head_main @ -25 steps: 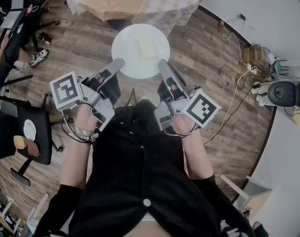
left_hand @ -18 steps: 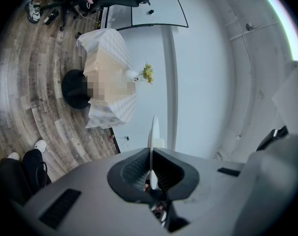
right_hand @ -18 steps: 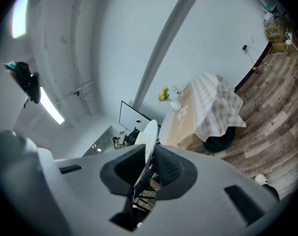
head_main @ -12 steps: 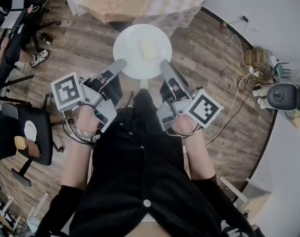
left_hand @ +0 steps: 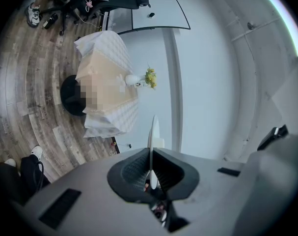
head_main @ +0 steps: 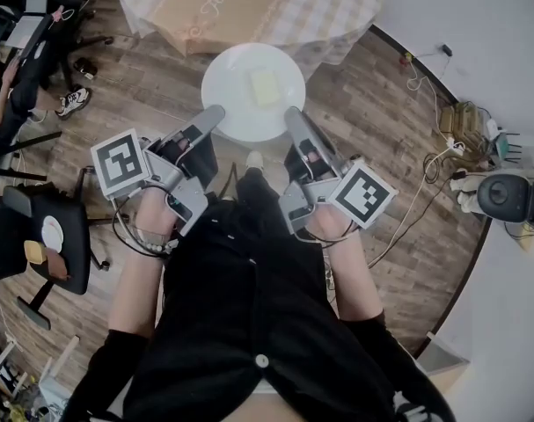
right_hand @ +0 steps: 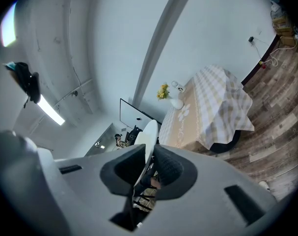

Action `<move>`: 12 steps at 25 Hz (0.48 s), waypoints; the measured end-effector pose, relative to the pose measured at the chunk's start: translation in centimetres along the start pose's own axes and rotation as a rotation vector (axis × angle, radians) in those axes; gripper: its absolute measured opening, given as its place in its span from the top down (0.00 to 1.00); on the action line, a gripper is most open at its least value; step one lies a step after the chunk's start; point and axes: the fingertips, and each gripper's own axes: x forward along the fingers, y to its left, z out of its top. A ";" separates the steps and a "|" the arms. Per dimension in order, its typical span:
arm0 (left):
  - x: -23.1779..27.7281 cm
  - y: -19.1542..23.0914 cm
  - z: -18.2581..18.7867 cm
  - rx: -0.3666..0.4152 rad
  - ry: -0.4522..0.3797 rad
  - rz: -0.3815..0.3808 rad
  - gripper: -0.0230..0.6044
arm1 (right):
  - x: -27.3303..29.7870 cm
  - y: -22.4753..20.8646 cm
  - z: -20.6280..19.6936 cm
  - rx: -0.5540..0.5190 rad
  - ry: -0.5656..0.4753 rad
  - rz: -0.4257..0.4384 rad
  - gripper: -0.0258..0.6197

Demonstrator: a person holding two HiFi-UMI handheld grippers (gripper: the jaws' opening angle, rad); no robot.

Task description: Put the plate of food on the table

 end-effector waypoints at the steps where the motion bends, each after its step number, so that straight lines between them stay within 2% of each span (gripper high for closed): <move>1: 0.6 -0.1 0.3 0.002 -0.004 0.001 0.95 | 0.3 -0.3 0.5 0.002 0.004 0.002 0.90; 12: 6.7 -0.8 3.4 -0.016 -0.071 0.007 0.95 | 4.0 -3.7 6.2 0.003 0.068 0.042 0.90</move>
